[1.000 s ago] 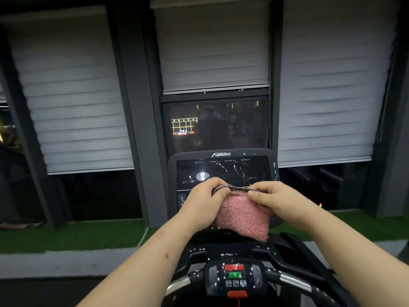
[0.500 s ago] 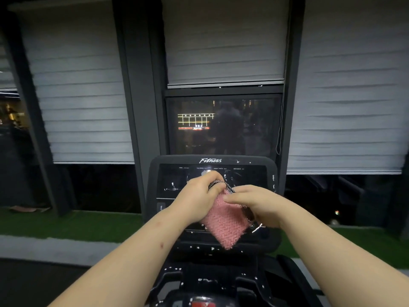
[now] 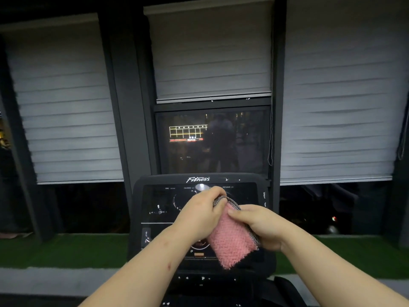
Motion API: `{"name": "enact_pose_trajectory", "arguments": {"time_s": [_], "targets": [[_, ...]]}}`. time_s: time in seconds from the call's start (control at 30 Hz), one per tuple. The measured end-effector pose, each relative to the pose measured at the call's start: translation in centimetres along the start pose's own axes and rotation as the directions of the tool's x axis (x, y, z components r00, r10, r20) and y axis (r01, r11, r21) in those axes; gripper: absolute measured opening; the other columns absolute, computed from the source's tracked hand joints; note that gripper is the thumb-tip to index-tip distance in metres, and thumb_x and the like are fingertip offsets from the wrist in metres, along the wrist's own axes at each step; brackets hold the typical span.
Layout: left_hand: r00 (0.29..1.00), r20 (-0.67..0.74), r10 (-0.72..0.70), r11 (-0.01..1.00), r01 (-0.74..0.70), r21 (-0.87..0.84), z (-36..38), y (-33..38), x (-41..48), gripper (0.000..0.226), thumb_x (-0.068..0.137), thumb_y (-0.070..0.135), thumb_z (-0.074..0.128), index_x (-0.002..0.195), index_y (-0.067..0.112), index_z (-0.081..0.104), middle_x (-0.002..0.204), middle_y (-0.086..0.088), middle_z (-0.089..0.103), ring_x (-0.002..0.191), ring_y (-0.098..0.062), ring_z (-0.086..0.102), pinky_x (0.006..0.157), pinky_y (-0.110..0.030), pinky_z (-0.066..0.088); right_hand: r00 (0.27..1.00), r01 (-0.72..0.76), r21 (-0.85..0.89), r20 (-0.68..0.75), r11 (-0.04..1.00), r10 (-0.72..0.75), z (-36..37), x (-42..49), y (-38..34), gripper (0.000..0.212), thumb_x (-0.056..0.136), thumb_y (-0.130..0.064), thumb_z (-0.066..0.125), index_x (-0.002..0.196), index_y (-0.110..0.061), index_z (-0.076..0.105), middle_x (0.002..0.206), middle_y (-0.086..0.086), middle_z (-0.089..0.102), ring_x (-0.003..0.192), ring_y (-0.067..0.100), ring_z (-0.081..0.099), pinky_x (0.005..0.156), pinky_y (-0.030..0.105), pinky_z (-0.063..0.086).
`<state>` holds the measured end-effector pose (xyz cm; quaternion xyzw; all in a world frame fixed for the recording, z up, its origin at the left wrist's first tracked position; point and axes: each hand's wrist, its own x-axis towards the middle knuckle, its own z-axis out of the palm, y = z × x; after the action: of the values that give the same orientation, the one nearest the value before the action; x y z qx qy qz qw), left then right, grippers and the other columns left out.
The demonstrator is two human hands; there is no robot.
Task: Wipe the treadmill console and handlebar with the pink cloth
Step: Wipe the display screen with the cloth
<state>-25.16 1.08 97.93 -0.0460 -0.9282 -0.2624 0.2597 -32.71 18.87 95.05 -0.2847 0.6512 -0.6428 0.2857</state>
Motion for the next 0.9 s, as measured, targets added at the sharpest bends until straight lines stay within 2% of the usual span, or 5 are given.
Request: {"name": "enact_pose_trajectory", "arguments": {"time_s": [0.2, 0.27, 0.5, 0.77, 0.9], "targets": [[0.999, -0.011, 0.043, 0.973, -0.040, 0.226, 0.8, -3.6, 2.4, 0.055, 0.107, 0.041, 0.040, 0.160, 0.026, 0.034, 0.164, 0.005, 0.036, 0.151, -0.014, 0.025, 0.126, -0.036, 0.019, 0.956, 0.077, 0.155, -0.292, 0.985, -0.028, 0.4, 1.6, 0.8, 0.029, 0.104, -0.029, 0.057, 0.105, -0.005, 0.073, 0.102, 0.015, 0.076, 0.090, 0.025, 0.073, 0.082, 0.040, 0.053], [0.999, 0.001, 0.032, 0.956, -0.031, 0.291, 1.1, -5.2, 3.1, 0.060, 0.108, 0.045, 0.035, 0.164, 0.029, 0.021, 0.171, 0.002, 0.019, 0.157, -0.017, 0.011, 0.129, -0.040, 0.009, 0.926, 0.107, 0.148, -0.375, 0.983, -0.044, 0.6, 2.7, 1.0, 0.032, 0.107, -0.029, 0.053, 0.112, -0.003, 0.072, 0.107, 0.012, 0.077, 0.100, 0.026, 0.073, 0.090, 0.042, 0.054], [0.999, 0.051, -0.001, 0.925, -0.019, 0.379, 2.3, -11.7, 5.1, 0.064, 0.108, 0.048, 0.029, 0.165, 0.032, 0.005, 0.174, 0.000, -0.001, 0.159, -0.016, -0.008, 0.127, -0.046, -0.007, 0.735, 0.159, 0.048, -0.673, 0.986, -0.086, -0.6, 8.3, 2.8, 0.034, 0.108, -0.042, 0.048, 0.120, -0.017, 0.069, 0.120, 0.003, 0.074, 0.117, 0.020, 0.065, 0.109, 0.043, 0.046], [0.995, 0.066, -0.069, 0.913, 0.036, 0.406, 3.1, -15.8, 8.8, 0.065, 0.107, 0.050, 0.028, 0.165, 0.032, 0.006, 0.174, -0.001, 0.000, 0.160, -0.020, -0.005, 0.129, -0.051, -0.002, 0.460, 0.026, -0.191, -0.869, 0.981, -0.181, -4.0, 10.4, 3.0, 0.042, 0.104, -0.057, 0.045, 0.108, -0.025, 0.072, 0.106, 0.002, 0.074, 0.096, 0.023, 0.070, 0.076, 0.038, 0.055], [0.995, 0.026, -0.098, 0.906, 0.078, 0.417, 3.5, -16.6, 10.5, 0.065, 0.107, 0.051, 0.027, 0.165, 0.033, 0.006, 0.174, -0.001, -0.002, 0.160, -0.021, -0.006, 0.129, -0.051, -0.002, 0.407, -0.013, -0.311, -0.870, 0.950, -0.279, -5.5, 11.6, 1.8, 0.040, 0.107, -0.047, 0.043, 0.136, -0.030, 0.065, 0.124, 0.001, 0.069, 0.111, 0.023, 0.063, 0.096, 0.036, 0.049]]}}
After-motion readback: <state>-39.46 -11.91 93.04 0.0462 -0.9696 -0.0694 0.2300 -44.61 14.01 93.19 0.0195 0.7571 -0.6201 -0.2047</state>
